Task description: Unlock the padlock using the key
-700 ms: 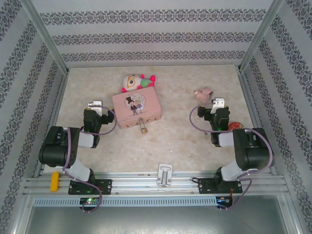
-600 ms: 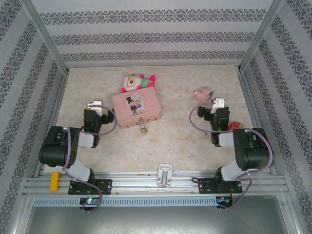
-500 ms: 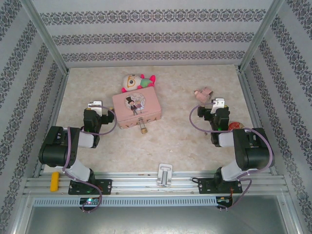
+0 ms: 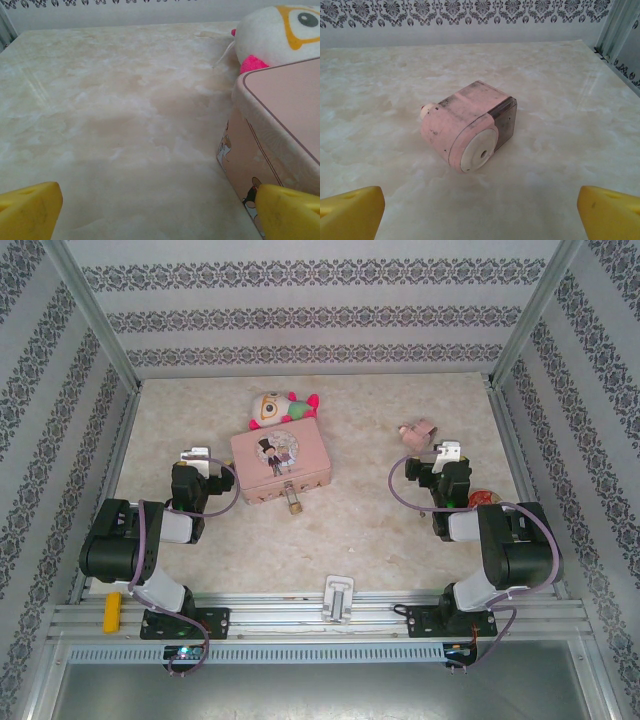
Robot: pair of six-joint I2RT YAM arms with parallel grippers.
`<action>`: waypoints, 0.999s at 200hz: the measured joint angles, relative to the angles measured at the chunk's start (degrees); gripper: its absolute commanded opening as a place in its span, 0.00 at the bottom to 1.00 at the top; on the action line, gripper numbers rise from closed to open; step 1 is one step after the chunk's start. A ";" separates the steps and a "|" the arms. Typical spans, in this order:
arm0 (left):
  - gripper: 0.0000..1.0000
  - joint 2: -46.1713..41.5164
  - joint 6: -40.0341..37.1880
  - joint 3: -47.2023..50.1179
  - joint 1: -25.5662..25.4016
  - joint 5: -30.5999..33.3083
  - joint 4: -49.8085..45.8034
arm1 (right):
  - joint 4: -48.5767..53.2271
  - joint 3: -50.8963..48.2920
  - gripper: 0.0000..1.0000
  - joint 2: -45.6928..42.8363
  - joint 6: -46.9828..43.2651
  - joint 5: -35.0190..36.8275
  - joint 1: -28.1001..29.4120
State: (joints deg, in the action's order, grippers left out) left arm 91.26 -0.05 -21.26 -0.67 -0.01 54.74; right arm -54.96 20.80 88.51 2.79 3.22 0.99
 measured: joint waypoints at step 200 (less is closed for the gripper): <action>0.99 0.00 0.04 0.00 0.02 0.04 -0.04 | 0.00 0.00 0.98 -0.02 0.02 0.87 0.00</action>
State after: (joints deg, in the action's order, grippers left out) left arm 91.26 -0.01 -21.26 -0.64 0.03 54.70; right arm -54.96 20.80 88.49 2.81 4.10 0.99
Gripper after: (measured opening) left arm 0.992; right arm 0.982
